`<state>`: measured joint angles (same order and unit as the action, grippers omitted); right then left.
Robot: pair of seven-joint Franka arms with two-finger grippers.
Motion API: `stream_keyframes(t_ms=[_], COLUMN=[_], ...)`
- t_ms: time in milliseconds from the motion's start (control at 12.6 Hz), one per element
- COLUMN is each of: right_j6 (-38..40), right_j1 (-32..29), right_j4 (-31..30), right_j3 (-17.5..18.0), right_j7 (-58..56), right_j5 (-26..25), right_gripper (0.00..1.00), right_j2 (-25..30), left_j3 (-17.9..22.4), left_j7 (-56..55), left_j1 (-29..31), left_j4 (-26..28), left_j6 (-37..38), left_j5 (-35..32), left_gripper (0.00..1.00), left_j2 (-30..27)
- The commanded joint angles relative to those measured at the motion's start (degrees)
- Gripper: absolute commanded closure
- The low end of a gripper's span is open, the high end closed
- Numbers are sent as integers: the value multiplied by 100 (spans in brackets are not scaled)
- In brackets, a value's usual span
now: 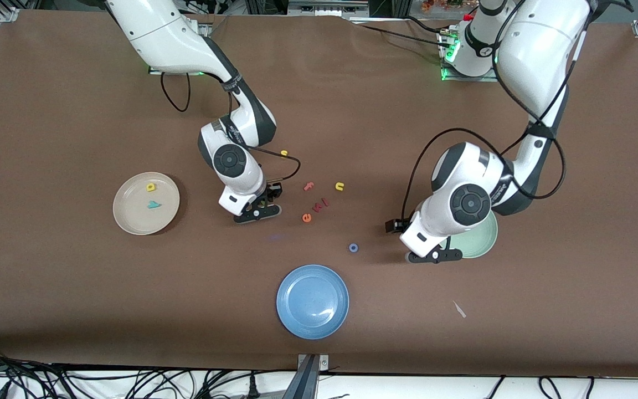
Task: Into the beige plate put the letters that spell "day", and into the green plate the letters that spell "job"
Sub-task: 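Grasp the green q with the right gripper as the left gripper approaches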
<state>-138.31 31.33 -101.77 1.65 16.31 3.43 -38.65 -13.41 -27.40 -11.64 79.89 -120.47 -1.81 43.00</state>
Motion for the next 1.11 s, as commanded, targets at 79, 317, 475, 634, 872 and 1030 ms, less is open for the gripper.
stream_keyframes(t_ms=[79, 317, 475, 634, 872, 1030], right_j6=[50, 94, 661, 1645, 2385, 2293], right_j1=[101, 92, 14, -22, -74, -83], right_j4=[17, 34, 331, 867, 738, 205], right_j3=[-25, -33, -164, -541, -1366, -1824], right_j7=[48, 31, -162, -495, -1362, -1919], right_j5=[-35, -44, -114, -124, -45, -35], right_gripper=[73, 87, 88, 90, 94, 94], right_j2=[-108, -99, -46, 15, 427, 717], left_j3=[294, 304, 295, 295, 321, 322], left_j7=[121, 839, 1515, 2254, 2468, 2486], left_j1=[-532, -699, -708, -795, -1032, -1060], left_j4=[-281, -281, -281, -281, -272, -264], left_j6=[-564, -1152, -1512, -2056, -2602, -2709], left_j5=[-66, -65, -57, -57, -83, -624], left_gripper=[0, 0, 0, 0, 2, 5], left_j2=[463, 534, 612, 770, 894, 982])
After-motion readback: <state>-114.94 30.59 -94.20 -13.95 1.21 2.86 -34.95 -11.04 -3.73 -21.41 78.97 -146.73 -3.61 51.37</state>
